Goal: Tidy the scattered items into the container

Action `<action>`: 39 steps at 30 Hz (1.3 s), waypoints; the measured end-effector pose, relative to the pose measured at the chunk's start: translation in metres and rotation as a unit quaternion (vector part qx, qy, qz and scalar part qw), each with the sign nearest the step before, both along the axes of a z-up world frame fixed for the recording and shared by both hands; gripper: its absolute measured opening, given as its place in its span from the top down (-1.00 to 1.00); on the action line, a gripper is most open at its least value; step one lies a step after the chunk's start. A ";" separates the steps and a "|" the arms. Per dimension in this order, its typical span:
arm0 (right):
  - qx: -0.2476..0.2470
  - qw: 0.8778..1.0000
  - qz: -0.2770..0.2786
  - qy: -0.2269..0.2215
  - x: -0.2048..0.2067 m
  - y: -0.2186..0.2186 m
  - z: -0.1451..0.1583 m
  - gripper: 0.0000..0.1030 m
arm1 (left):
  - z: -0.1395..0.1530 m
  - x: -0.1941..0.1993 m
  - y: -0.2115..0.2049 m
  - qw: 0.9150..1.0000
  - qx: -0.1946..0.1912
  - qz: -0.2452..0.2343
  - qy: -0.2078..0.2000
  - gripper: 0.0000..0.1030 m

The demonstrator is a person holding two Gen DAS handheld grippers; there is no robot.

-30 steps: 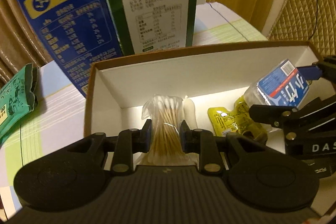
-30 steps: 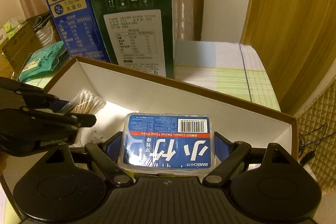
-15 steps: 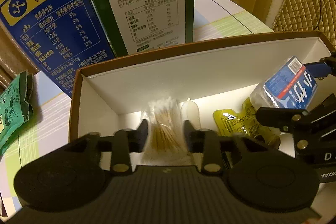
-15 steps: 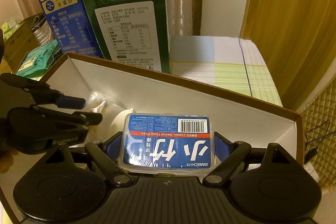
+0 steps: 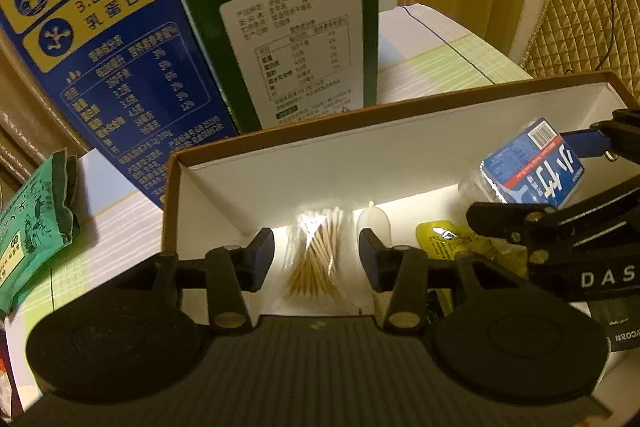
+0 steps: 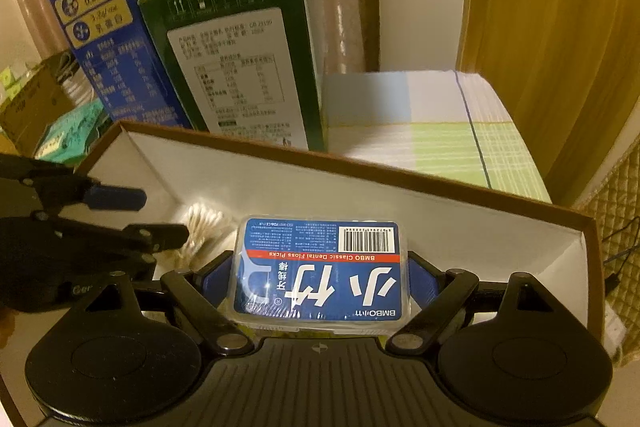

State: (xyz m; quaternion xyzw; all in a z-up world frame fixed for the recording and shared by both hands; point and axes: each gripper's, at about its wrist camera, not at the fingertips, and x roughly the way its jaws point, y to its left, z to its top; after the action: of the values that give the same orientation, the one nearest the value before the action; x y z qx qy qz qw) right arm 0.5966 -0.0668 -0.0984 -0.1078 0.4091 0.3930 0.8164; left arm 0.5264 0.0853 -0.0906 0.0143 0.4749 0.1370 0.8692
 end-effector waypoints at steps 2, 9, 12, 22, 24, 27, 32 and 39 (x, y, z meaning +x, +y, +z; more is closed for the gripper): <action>0.008 1.000 0.001 -0.007 0.000 0.001 0.000 -0.63 | 0.003 -0.002 0.002 1.000 -0.004 0.008 -0.004 0.19; 0.050 0.999 -0.015 -0.004 0.003 -0.008 0.001 -0.83 | 0.004 -0.011 0.005 1.000 0.003 0.023 -0.004 -0.03; 0.053 0.998 -0.024 0.001 0.004 -0.014 0.006 -0.88 | 0.006 -0.014 0.005 1.000 0.003 0.026 -0.006 -0.06; 0.060 0.998 -0.025 0.011 -0.010 -0.045 0.031 -0.96 | 0.022 -0.034 -0.007 0.999 -0.010 0.013 -0.028 -0.35; 0.067 0.997 -0.023 0.014 -0.016 -0.054 0.036 -0.96 | 0.028 -0.040 -0.010 0.999 -0.012 0.011 -0.037 -0.42; 0.066 0.998 -0.017 0.002 -0.029 -0.067 0.044 -0.96 | 0.037 -0.052 -0.018 0.999 -0.010 0.009 -0.052 -0.60; 0.050 0.998 -0.011 -0.030 -0.058 -0.088 0.054 -0.96 | 0.051 -0.078 -0.033 0.998 0.003 0.006 -0.070 -0.78; 0.024 0.999 -0.001 -0.041 -0.105 -0.107 0.055 -0.96 | 0.071 -0.117 -0.051 0.995 0.002 0.017 -0.096 -0.84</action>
State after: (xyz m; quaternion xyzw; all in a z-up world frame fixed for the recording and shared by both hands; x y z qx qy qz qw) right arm 0.4915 -0.1743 -0.0433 -0.1044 0.3659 0.3972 0.8351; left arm 0.4093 0.0342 -0.0194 -0.0055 0.3893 0.1535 0.9082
